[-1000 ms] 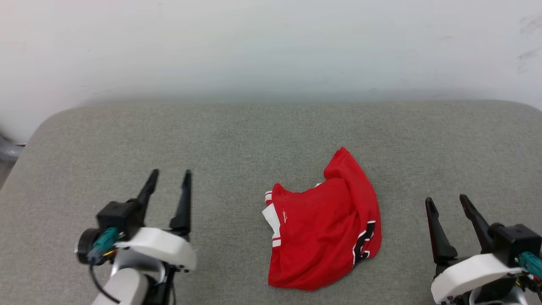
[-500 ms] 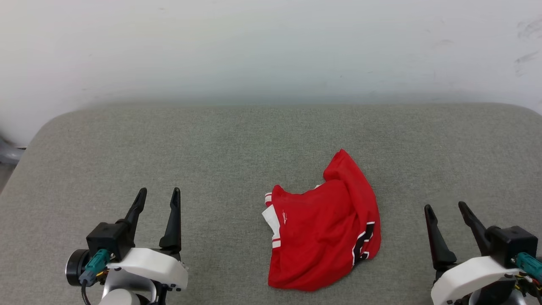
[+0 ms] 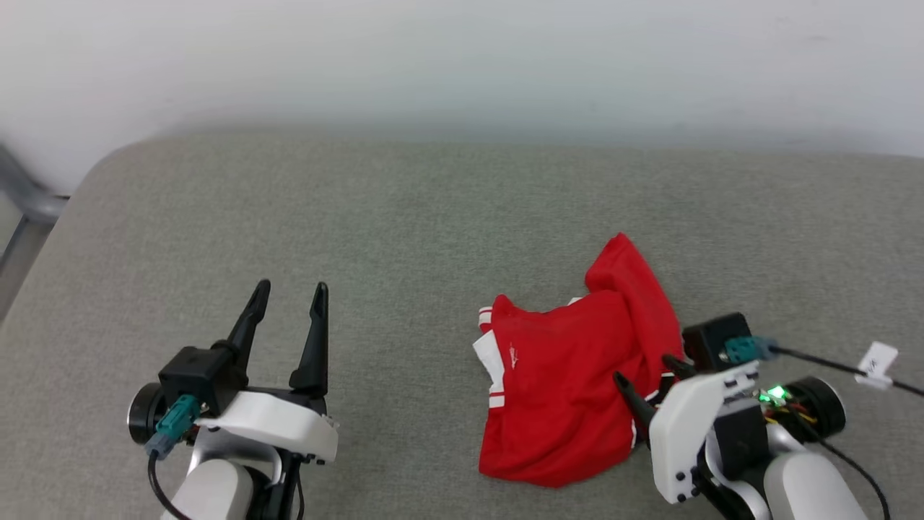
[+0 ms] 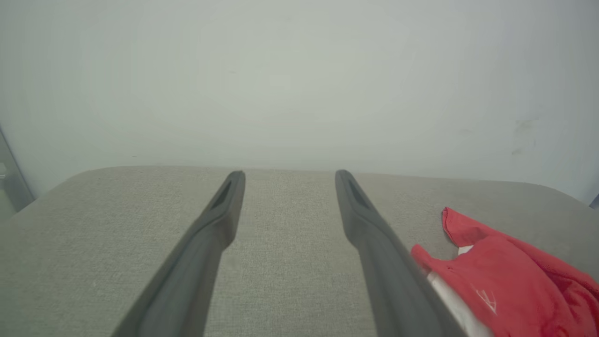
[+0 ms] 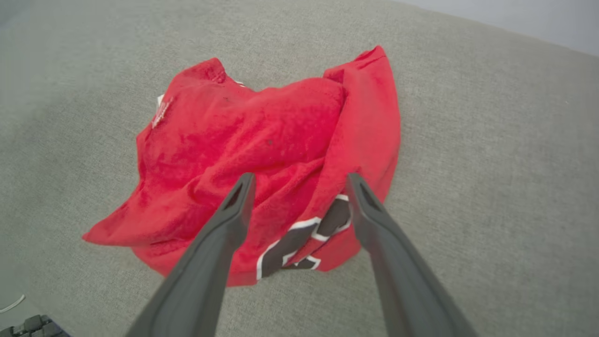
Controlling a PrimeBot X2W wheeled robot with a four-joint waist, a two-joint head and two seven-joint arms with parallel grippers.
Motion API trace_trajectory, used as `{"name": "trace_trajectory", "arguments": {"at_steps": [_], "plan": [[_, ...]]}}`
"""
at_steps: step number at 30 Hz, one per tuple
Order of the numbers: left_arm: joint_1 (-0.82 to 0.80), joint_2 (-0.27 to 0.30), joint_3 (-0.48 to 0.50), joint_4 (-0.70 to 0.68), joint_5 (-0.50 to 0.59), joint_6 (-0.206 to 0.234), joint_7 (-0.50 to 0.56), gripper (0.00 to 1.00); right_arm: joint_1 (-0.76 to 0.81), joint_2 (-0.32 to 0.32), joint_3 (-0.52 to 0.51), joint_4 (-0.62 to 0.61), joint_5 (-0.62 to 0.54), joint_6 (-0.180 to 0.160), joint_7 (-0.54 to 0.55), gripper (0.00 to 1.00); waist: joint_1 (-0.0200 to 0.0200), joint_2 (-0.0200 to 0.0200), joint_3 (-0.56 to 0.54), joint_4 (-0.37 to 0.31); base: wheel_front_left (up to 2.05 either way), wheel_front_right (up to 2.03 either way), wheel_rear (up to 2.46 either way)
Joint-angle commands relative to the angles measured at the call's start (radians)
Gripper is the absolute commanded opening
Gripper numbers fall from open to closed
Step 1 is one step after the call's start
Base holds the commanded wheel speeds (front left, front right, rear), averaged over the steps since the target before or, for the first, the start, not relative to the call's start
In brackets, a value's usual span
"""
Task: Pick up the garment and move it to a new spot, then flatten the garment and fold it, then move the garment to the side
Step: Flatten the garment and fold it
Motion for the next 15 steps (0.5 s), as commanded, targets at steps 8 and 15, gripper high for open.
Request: {"name": "trace_trajectory", "arguments": {"at_steps": [8,15], "plan": [[-0.059,-0.026,0.007,0.002,0.028,-0.038,-0.002,1.00,-0.165,-0.059,0.118,0.067,0.043,-0.001,0.145,1.00,0.0000,0.0000,0.081,0.078,0.00,0.00,0.00],[-0.072,-0.059,0.018,0.025,0.049,-0.070,-0.002,1.00,-0.251,-0.100,0.172,0.183,0.105,-0.001,0.233,0.04,0.0000,0.0000,0.101,0.108,0.00,0.00,0.00]]}}
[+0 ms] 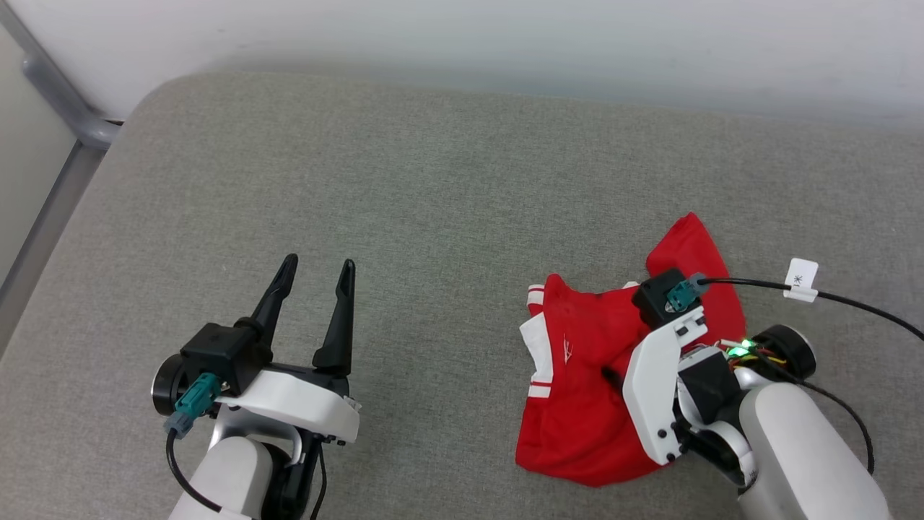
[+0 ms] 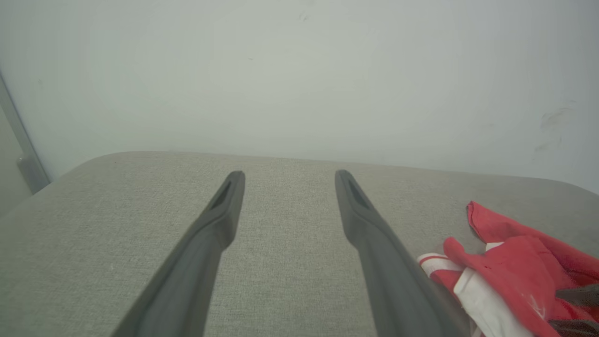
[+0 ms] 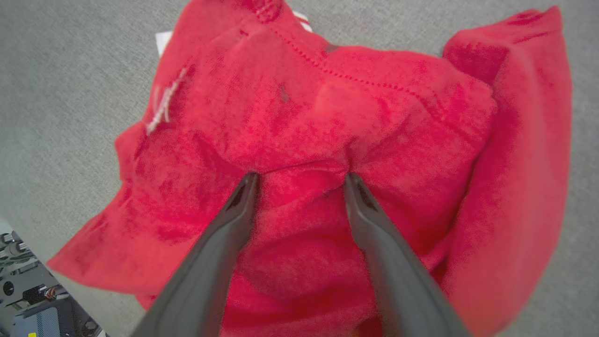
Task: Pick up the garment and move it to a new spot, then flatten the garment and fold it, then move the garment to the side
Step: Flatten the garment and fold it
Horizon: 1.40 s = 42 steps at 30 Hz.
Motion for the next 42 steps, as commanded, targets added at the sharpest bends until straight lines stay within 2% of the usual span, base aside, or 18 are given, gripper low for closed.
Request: {"name": "trace_trajectory", "arguments": {"at_steps": [1,8,13,23,27,29,33,34,35,36,38,42], "plan": [[-0.011,-0.002,0.007,0.006,0.008,-0.004,-0.002,1.00,-0.023,-0.008,0.001,0.002,0.008,-0.001,-0.008,0.00,-0.0001,0.0000,0.001,0.005,0.00,0.00,0.00],[0.018,-0.026,0.030,0.025,0.025,-0.016,-0.002,1.00,-0.040,-0.006,-0.036,-0.033,-0.003,-0.001,-0.120,0.00,-0.0001,0.0000,-0.030,-0.007,0.00,0.00,0.00],[0.039,-0.030,0.043,0.030,0.034,-0.019,-0.002,1.00,0.030,0.012,-0.129,-0.123,-0.033,-0.001,-0.178,0.00,-0.0001,0.0000,-0.057,-0.033,0.00,0.00,0.00],[0.089,-0.026,0.057,0.049,0.036,-0.014,-0.002,1.00,0.411,0.107,-0.385,-0.371,-0.095,-0.001,-0.170,0.00,-0.0001,0.0000,-0.103,-0.087,0.00,0.00,0.00],[0.101,-0.032,0.061,0.058,0.021,-0.015,0.001,1.00,0.530,0.122,-0.434,-0.370,-0.065,-0.001,-0.177,0.00,-0.0001,0.0000,-0.113,-0.097,0.00,0.00,0.00],[0.107,-0.026,0.061,0.063,0.023,-0.011,0.002,1.00,0.587,0.123,-0.450,-0.329,-0.019,-0.001,-0.197,0.12,-0.0001,0.0000,-0.117,-0.103,0.00,0.00,0.00],[0.114,-0.021,0.058,0.071,0.017,-0.010,0.008,1.00,0.627,0.123,-0.425,-0.216,0.058,-0.001,-0.261,0.14,-0.0001,0.0000,-0.121,-0.110,0.00,0.00,0.00],[0.115,-0.020,0.057,0.074,0.016,-0.010,0.010,1.00,0.626,0.123,-0.416,-0.191,0.062,-0.001,-0.281,0.32,-0.0001,0.0000,-0.121,-0.110,0.00,0.00,0.00],[0.115,-0.017,0.054,0.074,0.021,-0.009,0.012,1.00,0.617,0.123,-0.410,-0.172,0.073,-0.001,-0.306,0.69,-0.0001,0.0000,-0.122,-0.110,0.00,0.00,0.00],[0.115,-0.019,0.052,0.075,0.020,-0.009,0.011,1.00,0.605,0.123,-0.404,-0.157,0.076,-0.001,-0.335,1.00,-0.0001,0.0000,-0.124,-0.110,0.00,0.00,0.00],[0.116,-0.017,0.048,0.078,0.022,-0.009,0.014,1.00,0.579,0.123,-0.402,-0.144,0.078,-0.001,-0.415,1.00,-0.0001,0.0000,-0.127,-0.108,0.00,0.00,0.00],[0.120,-0.018,0.041,0.077,0.019,-0.007,0.018,1.00,0.534,0.123,-0.433,-0.161,0.091,-0.001,-0.646,1.00,-0.0001,0.0000,-0.135,-0.102,0.00,0.00,0.00]]}}
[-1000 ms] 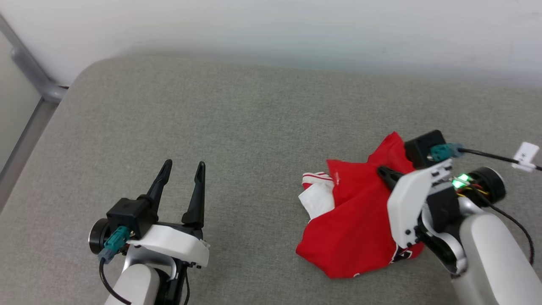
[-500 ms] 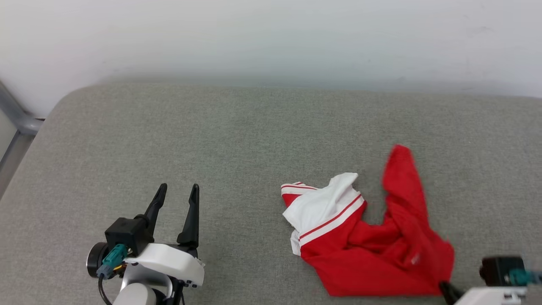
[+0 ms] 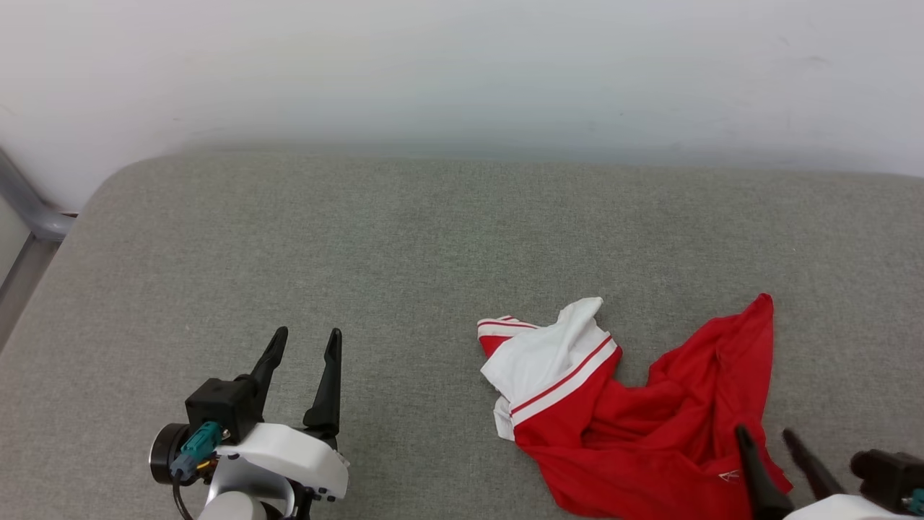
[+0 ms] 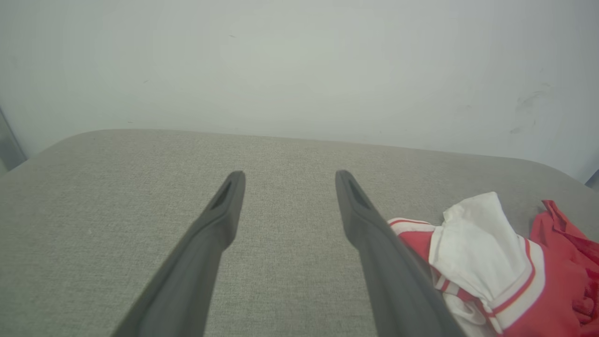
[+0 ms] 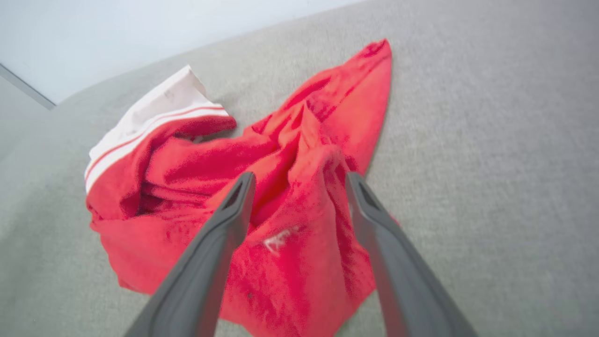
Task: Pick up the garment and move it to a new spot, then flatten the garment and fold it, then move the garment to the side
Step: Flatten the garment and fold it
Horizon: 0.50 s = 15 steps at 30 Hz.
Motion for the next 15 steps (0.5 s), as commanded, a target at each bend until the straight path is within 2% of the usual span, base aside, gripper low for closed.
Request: {"name": "trace_trajectory", "arguments": {"at_steps": [1,5,7,11,15], "plan": [[0.012,0.002,-0.003,0.000,0.000,0.005,0.001,1.00,-0.007,0.001,-0.003,0.000,0.012,-0.001,-0.021,1.00,0.0000,0.0000,-0.002,0.001,0.00,0.00,0.00],[0.015,0.003,-0.008,-0.002,-0.001,0.007,0.004,1.00,-0.048,0.001,-0.021,-0.013,-0.050,-0.001,-0.175,1.00,0.0000,0.0000,-0.011,0.006,0.00,0.00,0.00],[0.017,0.004,-0.009,-0.004,-0.003,0.007,0.004,1.00,-0.061,0.001,-0.023,-0.019,-0.091,-0.001,-0.209,1.00,0.0000,0.0000,-0.017,0.006,0.00,0.00,0.00],[0.019,0.008,-0.019,-0.011,0.005,0.010,0.012,1.00,-0.090,0.001,-0.006,-0.054,-0.158,-0.001,-0.205,1.00,0.0000,0.0000,-0.024,0.001,0.00,0.00,0.00],[-0.001,0.010,-0.055,-0.020,0.015,-0.007,0.052,1.00,-0.105,0.001,0.021,-0.104,-0.199,-0.001,-0.163,1.00,0.0000,0.0000,-0.022,-0.006,0.00,0.00,0.00]]}}
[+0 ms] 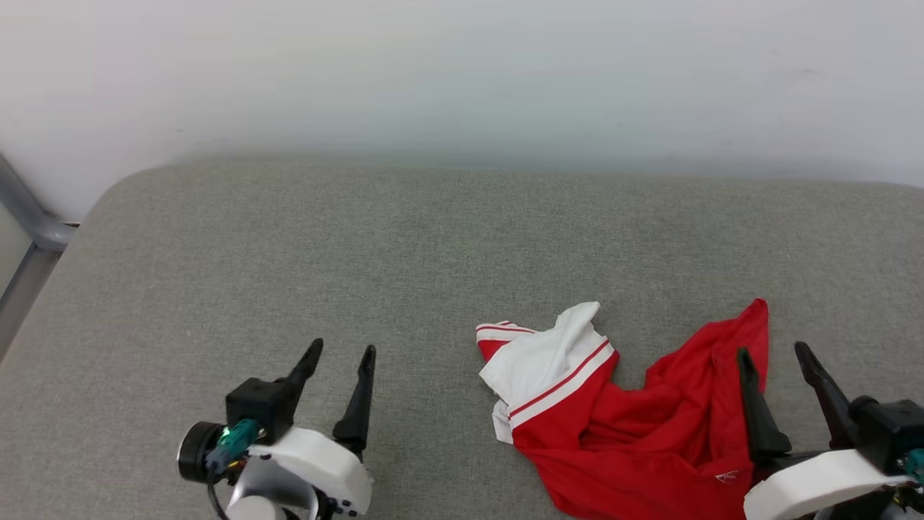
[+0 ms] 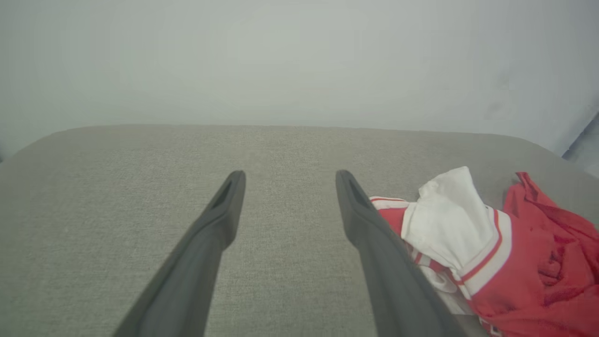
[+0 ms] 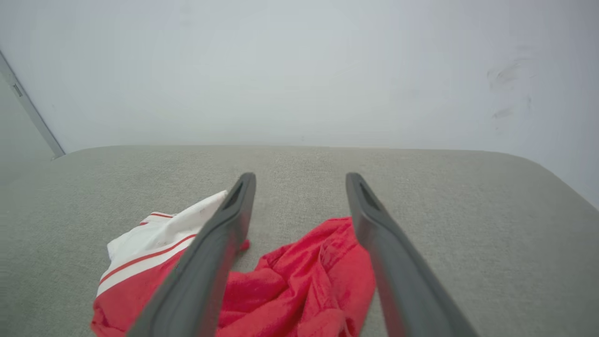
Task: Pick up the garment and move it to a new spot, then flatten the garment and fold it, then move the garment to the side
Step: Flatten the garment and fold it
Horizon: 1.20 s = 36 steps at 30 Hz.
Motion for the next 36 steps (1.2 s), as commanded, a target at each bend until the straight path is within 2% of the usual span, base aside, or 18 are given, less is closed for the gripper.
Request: {"name": "trace_trajectory", "arguments": {"at_steps": [1,8,13,17,26,27,28,29,36], "plan": [[-0.019,0.000,-0.008,-0.005,0.000,-0.008,0.014,1.00,-0.014,0.001,0.004,-0.013,-0.014,-0.001,0.010,1.00,0.0000,-0.0001,0.003,-0.003,0.00,0.00,0.00],[-0.115,-0.022,-0.105,0.024,-0.046,-0.084,0.224,1.00,0.000,0.001,0.035,-0.095,-0.037,-0.001,0.091,1.00,0.0000,-0.0001,0.028,-0.028,0.00,0.00,0.00],[-0.194,-0.032,-0.166,0.062,-0.114,-0.109,0.411,1.00,-0.011,0.001,0.054,-0.108,-0.037,-0.001,0.115,1.00,0.0000,-0.0001,0.060,-0.060,0.00,0.00,0.00],[-0.256,-0.013,-0.201,0.098,-0.159,-0.119,0.530,1.00,-0.026,0.001,0.069,-0.111,-0.026,-0.001,0.118,1.00,0.0000,-0.0001,0.093,-0.089,0.00,0.00,0.00],[-0.354,0.029,-0.264,0.157,-0.241,-0.125,0.627,1.00,-0.050,0.001,0.077,-0.083,0.001,-0.001,0.089,1.00,0.0000,-0.0001,0.166,-0.142,0.00,0.00,0.00],[-0.359,0.031,-0.277,0.156,-0.258,-0.125,0.632,0.86,-0.052,0.001,0.075,-0.077,0.005,-0.001,0.086,1.00,0.0000,-0.0001,0.168,-0.145,0.00,0.00,0.00],[-0.365,0.039,-0.288,0.154,-0.267,-0.125,0.633,0.33,-0.053,0.001,0.074,-0.072,0.006,-0.001,0.082,1.00,0.0000,-0.0001,0.170,-0.148,0.00,0.00,0.00],[-0.371,0.049,-0.300,0.151,-0.274,-0.126,0.628,0.00,-0.055,0.001,0.072,-0.068,0.005,-0.001,0.079,1.00,0.0000,-0.0001,0.170,-0.150,0.00,0.00,0.00],[-0.403,0.085,-0.327,0.140,-0.284,-0.125,0.554,0.00,-0.055,0.001,0.052,-0.048,0.014,-0.001,0.066,1.00,0.0000,-0.0001,0.150,-0.146,0.00,0.00,0.00]]}}
